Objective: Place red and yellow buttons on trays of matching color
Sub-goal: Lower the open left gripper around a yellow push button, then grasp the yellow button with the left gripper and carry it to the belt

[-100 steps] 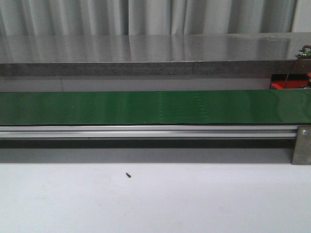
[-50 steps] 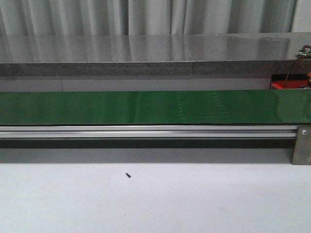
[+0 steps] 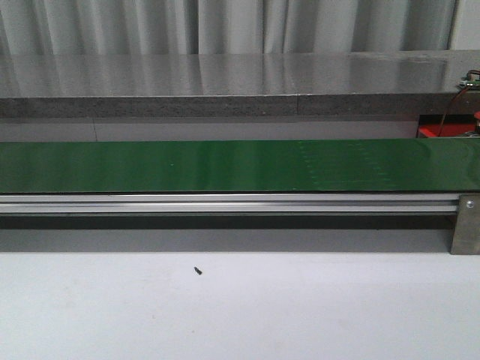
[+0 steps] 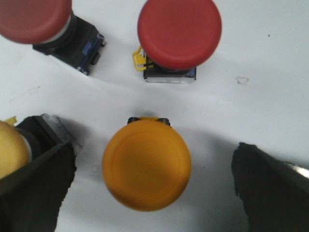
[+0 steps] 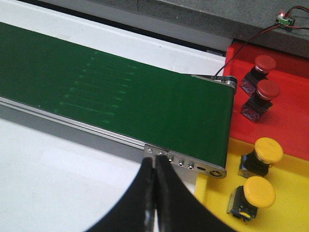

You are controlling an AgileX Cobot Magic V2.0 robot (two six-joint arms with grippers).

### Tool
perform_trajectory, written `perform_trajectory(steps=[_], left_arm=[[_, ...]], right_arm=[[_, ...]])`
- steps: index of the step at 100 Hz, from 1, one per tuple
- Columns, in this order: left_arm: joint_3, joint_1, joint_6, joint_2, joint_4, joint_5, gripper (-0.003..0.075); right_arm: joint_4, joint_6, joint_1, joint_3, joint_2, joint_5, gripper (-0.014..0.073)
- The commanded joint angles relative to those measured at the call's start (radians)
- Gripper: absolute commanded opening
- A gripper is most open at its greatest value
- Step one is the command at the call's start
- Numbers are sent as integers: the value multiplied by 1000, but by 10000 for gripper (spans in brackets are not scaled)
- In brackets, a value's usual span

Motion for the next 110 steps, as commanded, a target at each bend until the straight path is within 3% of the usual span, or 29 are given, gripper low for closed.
perform_trajectory(steps=[1, 21, 80, 110], left_arm=[[-34, 2, -12, -59, -12, -47, 617], [-34, 2, -12, -59, -12, -62, 586], [-34, 2, -12, -61, -16, -102, 203], [-34, -2, -12, -170, -21, -41, 117]], right_arm=[[22, -2, -2, -23, -2, -67, -68], [22, -2, -2, -23, -2, -67, -68], [22, -2, -2, -23, -2, -67, -68], [22, -2, -2, -23, -2, -67, -68]])
